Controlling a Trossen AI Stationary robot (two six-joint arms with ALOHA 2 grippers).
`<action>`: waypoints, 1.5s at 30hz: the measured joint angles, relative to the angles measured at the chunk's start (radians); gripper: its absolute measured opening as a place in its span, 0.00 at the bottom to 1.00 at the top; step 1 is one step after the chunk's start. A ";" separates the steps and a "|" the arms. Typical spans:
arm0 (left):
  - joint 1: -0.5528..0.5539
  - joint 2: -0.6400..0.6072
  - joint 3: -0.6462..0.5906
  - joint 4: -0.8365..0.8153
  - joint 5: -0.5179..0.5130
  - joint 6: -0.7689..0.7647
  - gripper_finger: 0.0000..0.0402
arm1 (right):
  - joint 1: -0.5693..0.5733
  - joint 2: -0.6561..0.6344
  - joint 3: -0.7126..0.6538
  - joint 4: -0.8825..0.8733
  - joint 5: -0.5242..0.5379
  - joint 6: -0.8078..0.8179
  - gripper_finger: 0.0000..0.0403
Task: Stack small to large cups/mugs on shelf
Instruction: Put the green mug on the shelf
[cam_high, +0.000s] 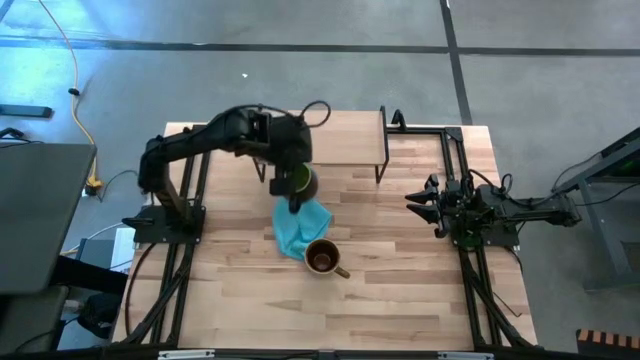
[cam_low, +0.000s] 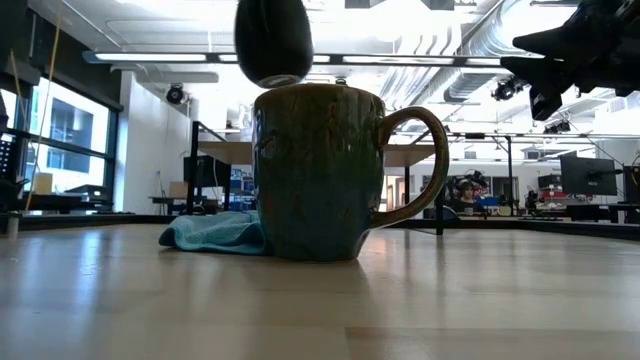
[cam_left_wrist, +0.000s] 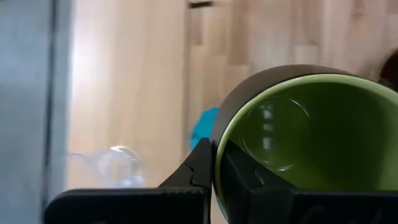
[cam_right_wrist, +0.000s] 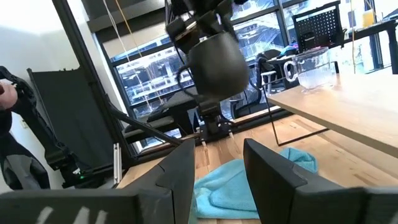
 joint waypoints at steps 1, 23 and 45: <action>0.010 0.005 0.009 0.006 -0.008 0.009 0.00 | 0.000 0.000 0.000 -0.001 0.000 0.000 0.32; 0.123 0.052 0.024 0.207 -0.084 0.176 0.00 | 0.000 0.000 0.000 -0.021 0.003 -0.002 0.32; 0.256 0.130 0.115 0.296 -0.024 0.228 0.00 | 0.000 0.008 -0.001 -0.047 0.006 0.045 0.32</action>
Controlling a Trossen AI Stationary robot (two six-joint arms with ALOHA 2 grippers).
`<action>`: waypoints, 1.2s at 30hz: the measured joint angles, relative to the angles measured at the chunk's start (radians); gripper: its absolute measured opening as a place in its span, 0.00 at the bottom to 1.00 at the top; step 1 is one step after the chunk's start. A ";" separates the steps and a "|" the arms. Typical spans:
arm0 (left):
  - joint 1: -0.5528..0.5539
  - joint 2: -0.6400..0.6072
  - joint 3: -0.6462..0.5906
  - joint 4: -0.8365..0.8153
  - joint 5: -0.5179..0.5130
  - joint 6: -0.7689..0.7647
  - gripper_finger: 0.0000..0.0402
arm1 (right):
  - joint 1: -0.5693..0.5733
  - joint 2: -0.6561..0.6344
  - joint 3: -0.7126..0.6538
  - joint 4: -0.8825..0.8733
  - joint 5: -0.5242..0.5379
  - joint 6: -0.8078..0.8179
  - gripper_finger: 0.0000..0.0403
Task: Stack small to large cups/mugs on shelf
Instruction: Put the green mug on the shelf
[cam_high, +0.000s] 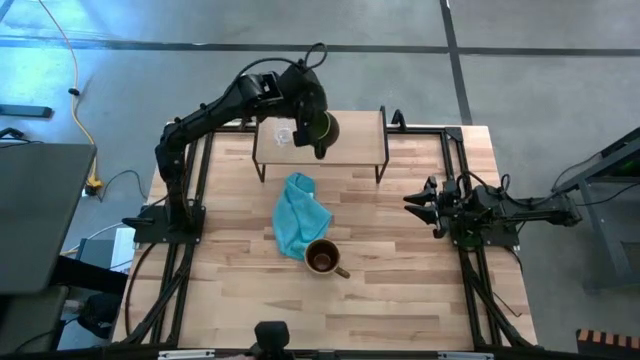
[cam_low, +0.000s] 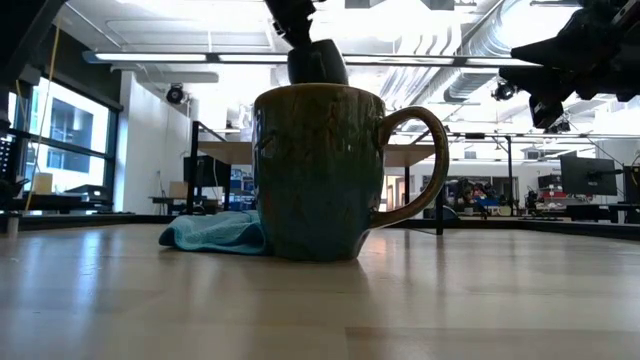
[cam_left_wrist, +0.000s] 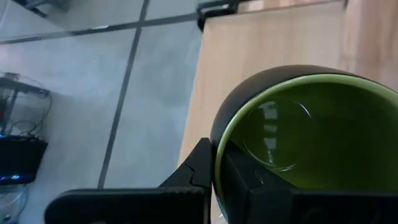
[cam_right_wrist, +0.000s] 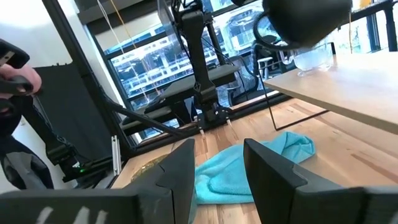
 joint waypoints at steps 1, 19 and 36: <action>-0.001 0.000 0.004 0.000 0.006 0.000 0.00 | 0.000 0.000 0.000 -0.001 0.000 0.001 0.32; -0.154 -0.012 0.008 -0.386 0.049 -0.211 0.00 | 0.000 0.000 -0.001 -0.019 -0.002 -0.031 0.32; -0.299 -0.018 -0.039 -0.421 0.030 -0.375 0.00 | 0.000 0.000 -0.001 -0.025 -0.025 -0.020 0.32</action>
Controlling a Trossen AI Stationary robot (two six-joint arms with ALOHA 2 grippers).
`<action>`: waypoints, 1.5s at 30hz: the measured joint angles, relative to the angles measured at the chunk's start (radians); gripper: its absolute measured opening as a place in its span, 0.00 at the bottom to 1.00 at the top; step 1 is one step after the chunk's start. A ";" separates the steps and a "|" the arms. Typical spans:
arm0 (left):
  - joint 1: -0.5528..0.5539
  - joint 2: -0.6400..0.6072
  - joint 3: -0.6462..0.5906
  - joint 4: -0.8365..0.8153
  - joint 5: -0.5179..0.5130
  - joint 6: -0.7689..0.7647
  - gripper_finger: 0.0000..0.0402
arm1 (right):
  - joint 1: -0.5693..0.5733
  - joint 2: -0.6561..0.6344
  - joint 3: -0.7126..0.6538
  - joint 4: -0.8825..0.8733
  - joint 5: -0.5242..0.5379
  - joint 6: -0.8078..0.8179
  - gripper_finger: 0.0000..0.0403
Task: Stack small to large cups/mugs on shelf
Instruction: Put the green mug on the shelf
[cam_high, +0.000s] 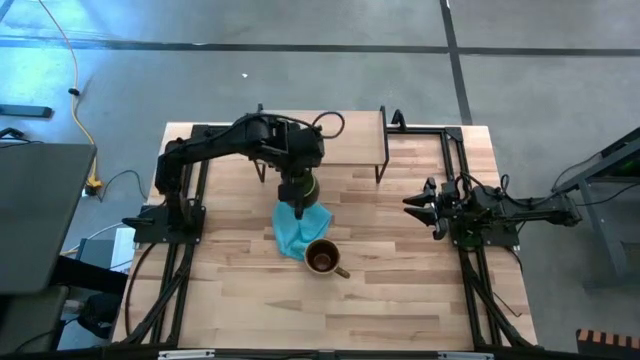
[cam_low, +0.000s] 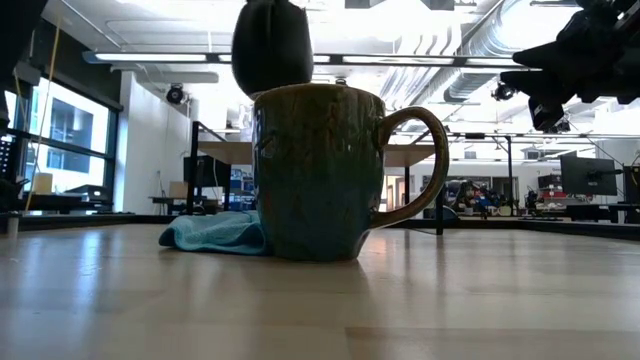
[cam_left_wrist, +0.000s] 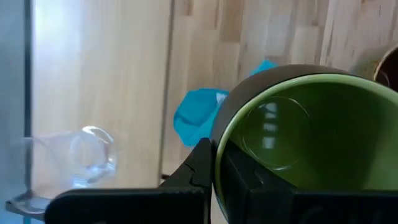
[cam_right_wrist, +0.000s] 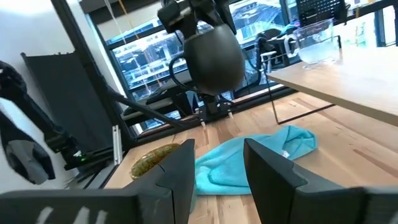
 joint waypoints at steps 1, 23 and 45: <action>-0.005 -0.007 -0.019 -0.001 0.005 -0.002 0.00 | 0.000 0.000 0.000 0.000 -0.008 0.001 0.32; -0.017 -0.168 -0.369 0.147 0.011 -0.097 0.00 | 0.000 0.000 0.000 -0.030 -0.026 0.044 0.32; -0.151 -0.537 -1.016 0.414 0.045 -0.360 0.00 | 0.000 0.001 0.000 -0.037 -0.014 0.019 0.32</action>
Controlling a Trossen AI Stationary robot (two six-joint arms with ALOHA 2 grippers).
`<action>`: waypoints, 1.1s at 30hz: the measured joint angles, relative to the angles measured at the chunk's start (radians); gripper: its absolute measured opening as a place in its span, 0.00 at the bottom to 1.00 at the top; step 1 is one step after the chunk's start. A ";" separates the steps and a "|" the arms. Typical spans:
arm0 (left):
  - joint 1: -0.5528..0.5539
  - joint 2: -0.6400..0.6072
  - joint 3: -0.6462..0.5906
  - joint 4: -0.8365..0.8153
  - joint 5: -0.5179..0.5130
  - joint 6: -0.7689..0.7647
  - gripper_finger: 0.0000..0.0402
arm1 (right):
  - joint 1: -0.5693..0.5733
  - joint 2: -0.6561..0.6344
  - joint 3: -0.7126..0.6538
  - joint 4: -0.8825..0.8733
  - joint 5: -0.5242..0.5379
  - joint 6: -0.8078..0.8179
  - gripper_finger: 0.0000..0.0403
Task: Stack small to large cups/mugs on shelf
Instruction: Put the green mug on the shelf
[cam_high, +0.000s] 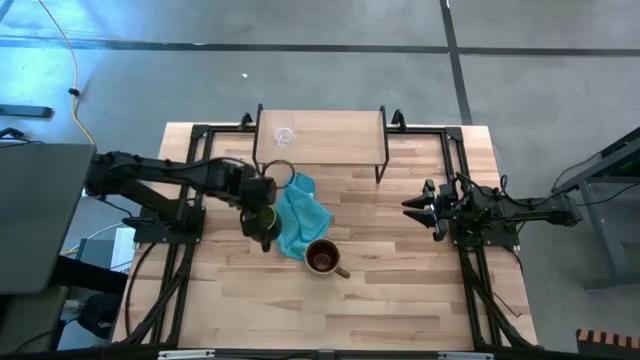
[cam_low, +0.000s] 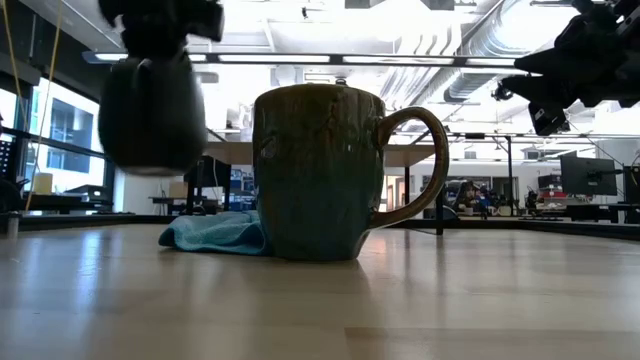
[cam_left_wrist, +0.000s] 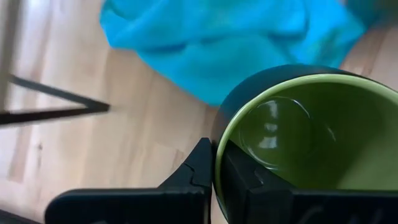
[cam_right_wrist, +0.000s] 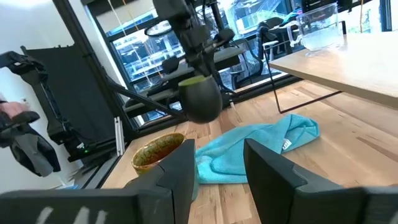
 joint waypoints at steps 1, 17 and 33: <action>-0.011 -0.007 -0.026 0.008 0.000 -0.007 0.00 | 0.000 0.000 0.000 0.000 0.000 0.000 0.32; -0.071 -0.022 -0.177 0.156 -0.041 0.052 0.00 | 0.000 0.000 0.000 0.008 0.012 0.027 0.32; -0.069 -0.020 -0.193 0.190 0.012 0.124 0.00 | 0.000 0.000 0.000 0.008 0.026 0.031 0.32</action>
